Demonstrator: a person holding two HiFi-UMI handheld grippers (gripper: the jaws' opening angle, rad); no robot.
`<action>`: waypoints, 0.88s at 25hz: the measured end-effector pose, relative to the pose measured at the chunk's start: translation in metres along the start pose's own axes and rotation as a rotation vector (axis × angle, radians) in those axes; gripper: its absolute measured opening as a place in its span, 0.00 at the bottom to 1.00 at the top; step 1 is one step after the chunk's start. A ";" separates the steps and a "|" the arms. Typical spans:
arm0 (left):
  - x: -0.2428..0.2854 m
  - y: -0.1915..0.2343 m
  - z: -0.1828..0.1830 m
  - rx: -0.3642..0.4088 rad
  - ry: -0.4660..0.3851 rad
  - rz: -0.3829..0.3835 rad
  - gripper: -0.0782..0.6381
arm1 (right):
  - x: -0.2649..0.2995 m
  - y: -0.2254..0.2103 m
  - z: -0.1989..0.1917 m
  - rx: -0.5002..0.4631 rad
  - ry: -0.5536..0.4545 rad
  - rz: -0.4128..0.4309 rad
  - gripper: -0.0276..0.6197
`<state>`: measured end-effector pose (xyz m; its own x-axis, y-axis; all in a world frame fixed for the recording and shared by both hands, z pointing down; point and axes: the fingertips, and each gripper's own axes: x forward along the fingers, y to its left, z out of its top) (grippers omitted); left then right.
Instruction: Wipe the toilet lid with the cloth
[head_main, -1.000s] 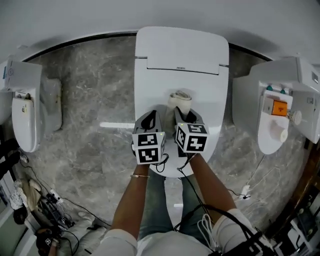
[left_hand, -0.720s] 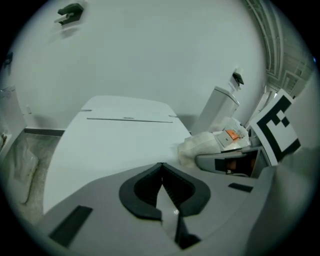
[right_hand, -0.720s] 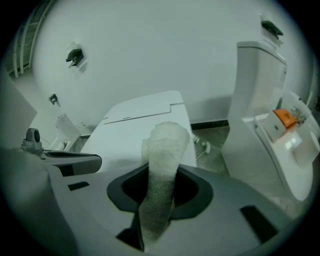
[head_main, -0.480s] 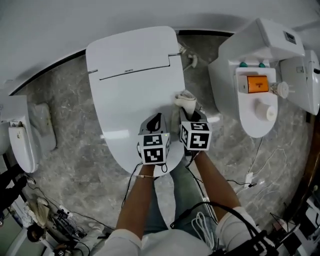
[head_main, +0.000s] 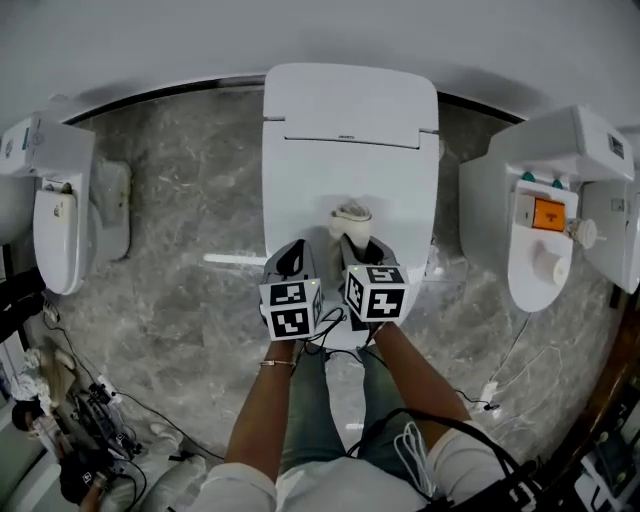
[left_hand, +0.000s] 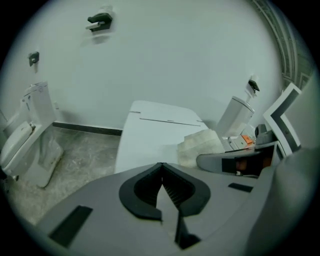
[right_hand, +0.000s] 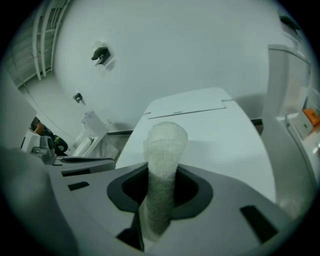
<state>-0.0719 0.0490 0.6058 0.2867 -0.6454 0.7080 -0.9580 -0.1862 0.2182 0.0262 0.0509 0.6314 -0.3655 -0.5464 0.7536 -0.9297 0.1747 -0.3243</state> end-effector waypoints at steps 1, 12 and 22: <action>-0.009 0.019 -0.002 -0.007 -0.001 0.021 0.13 | 0.008 0.023 -0.004 -0.005 0.011 0.025 0.20; -0.051 0.116 -0.049 -0.105 0.036 0.083 0.13 | 0.049 0.130 -0.049 -0.030 0.093 0.107 0.20; 0.003 -0.035 -0.046 -0.035 0.071 -0.109 0.13 | -0.014 -0.020 -0.053 0.071 0.065 -0.075 0.20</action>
<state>-0.0367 0.0883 0.6312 0.3902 -0.5682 0.7245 -0.9206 -0.2255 0.3189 0.0470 0.0981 0.6573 -0.2997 -0.5009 0.8120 -0.9497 0.0754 -0.3040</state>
